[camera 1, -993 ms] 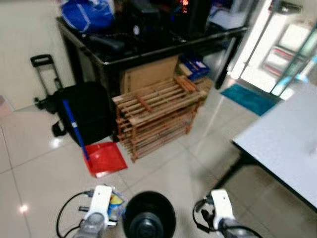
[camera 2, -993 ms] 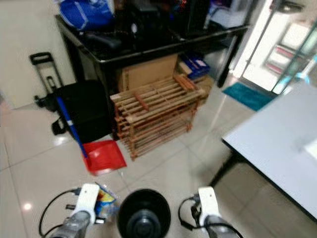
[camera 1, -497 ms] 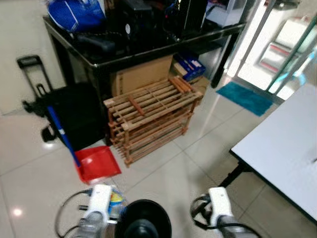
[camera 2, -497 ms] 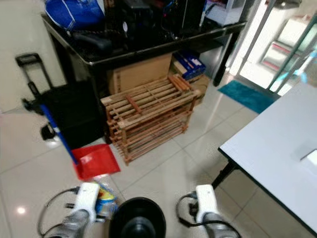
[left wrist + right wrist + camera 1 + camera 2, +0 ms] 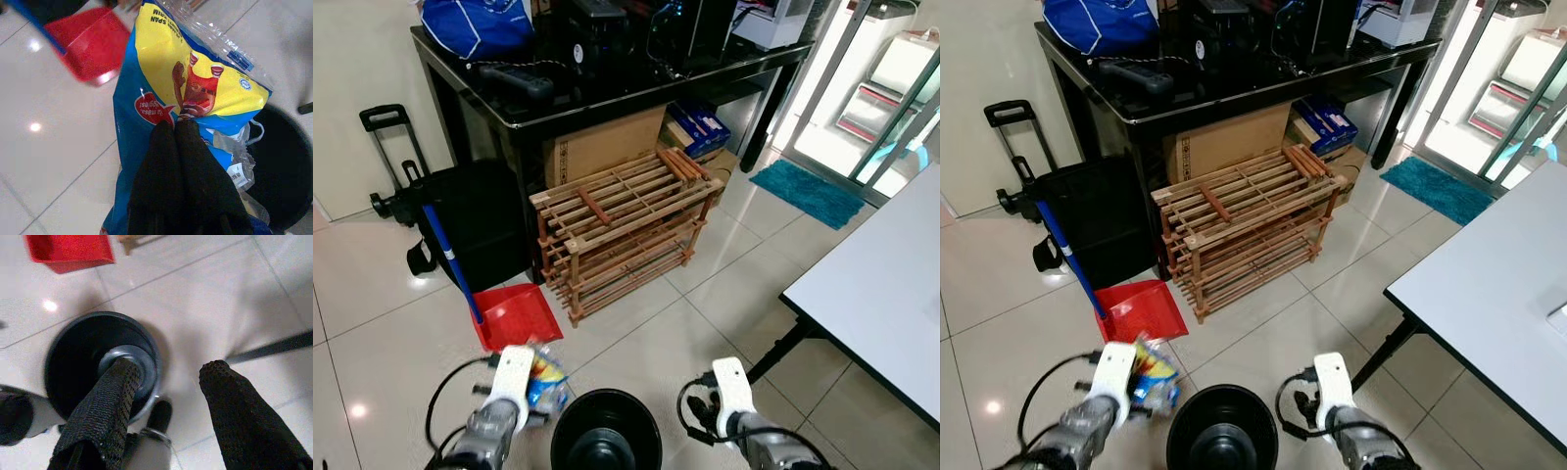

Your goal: Picking trash to rubbish bin

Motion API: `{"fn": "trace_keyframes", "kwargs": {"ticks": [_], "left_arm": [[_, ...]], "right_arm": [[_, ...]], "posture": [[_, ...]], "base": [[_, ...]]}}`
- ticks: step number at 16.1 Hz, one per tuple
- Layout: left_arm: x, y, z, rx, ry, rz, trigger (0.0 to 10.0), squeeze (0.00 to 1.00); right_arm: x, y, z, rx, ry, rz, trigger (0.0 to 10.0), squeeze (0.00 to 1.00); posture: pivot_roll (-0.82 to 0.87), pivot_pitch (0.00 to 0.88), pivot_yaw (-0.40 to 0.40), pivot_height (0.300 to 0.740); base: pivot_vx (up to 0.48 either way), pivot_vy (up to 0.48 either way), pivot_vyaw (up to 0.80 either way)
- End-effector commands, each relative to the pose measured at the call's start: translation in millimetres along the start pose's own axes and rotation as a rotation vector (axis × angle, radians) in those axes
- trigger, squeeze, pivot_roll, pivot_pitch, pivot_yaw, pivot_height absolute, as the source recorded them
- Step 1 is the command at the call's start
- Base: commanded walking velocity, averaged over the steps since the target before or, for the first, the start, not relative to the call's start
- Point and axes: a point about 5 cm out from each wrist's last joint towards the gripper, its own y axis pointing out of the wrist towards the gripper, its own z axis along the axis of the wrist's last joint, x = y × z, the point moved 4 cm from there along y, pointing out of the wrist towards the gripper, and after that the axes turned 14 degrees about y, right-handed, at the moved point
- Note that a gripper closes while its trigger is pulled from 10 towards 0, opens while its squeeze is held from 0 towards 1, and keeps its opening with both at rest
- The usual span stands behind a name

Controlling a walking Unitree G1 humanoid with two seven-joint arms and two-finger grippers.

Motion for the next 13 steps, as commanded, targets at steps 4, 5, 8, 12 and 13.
{"fn": "trace_keyframes", "kwargs": {"ticks": [4,5,8,12,13], "left_arm": [[11.6,4.5,32,0.088,0.052,-0.064,10.0,0.00],[13.7,5.0,36,0.097,0.058,-0.076,10.0,0.00],[28.2,6.3,48,0.116,0.060,-0.139,10.0,0.00],[49.6,5.4,51,0.116,0.046,-0.231,10.0,0.00],[57.3,4.6,51,0.116,0.034,-0.263,10.0,0.00]], "right_arm": [[-12.7,1.5,16,0.013,-0.046,0.111,10.0,0.00],[-16.2,1.6,17,0.010,-0.048,0.140,10.0,0.00],[-29.0,0.9,17,-0.019,-0.066,0.248,10.0,0.00],[-25.1,-2.2,19,-0.044,-0.105,0.278,10.0,0.00],[-25.3,-4.9,18,-0.059,-0.110,0.320,10.0,0.00]], "posture": [[-0.01,0.062,-0.100,0.740],[-0.01,0.063,-0.102,0.740],[-0.02,0.074,-0.107,0.740],[-0.03,0.073,-0.102,0.740],[-0.03,0.074,-0.102,0.740]], "base": [[0.000,0.000,0.00],[0.000,0.000,0.00],[0.000,0.000,0.00],[0.000,0.000,0.00],[0.000,0.000,0.00]]}}
